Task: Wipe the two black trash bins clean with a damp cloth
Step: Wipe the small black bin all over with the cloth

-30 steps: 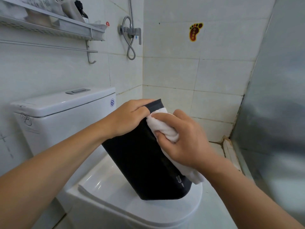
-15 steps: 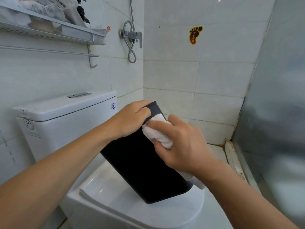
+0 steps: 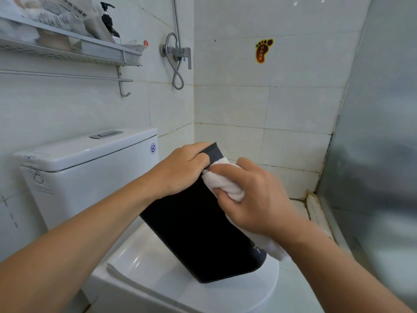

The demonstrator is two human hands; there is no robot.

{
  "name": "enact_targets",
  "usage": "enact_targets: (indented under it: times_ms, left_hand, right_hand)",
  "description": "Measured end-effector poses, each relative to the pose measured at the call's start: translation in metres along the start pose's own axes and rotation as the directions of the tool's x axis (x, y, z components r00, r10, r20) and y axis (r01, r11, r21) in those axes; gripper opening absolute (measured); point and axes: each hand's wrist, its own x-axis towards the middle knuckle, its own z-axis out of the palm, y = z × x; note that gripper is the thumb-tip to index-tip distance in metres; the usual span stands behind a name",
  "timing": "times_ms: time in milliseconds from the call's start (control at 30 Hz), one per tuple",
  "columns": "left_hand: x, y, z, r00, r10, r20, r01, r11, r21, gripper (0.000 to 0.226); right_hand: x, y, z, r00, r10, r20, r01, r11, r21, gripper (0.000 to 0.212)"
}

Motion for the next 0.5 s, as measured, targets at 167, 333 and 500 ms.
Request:
enact_targets:
  times_ms: [167, 333, 500]
  left_hand:
    - [-0.001, -0.011, -0.014, 0.998, -0.044, -0.038, 0.043, 0.999, -0.024, 0.035]
    - [0.0, -0.021, -0.019, 0.993, -0.104, -0.064, 0.099, 0.992, -0.077, 0.035]
    - [0.003, -0.01, -0.007, 0.999, -0.033, -0.039, 0.032, 0.999, -0.021, 0.02]
  right_hand:
    - [-0.014, 0.012, -0.006, 0.98, 0.026, 0.198, -0.014, 0.998, -0.059, 0.035]
    - [-0.024, 0.02, -0.004, 0.963, 0.087, 0.255, -0.066, 0.994, -0.093, 0.034]
    - [0.001, 0.001, 0.011, 1.0, 0.03, -0.003, -0.03, 0.999, -0.014, 0.03]
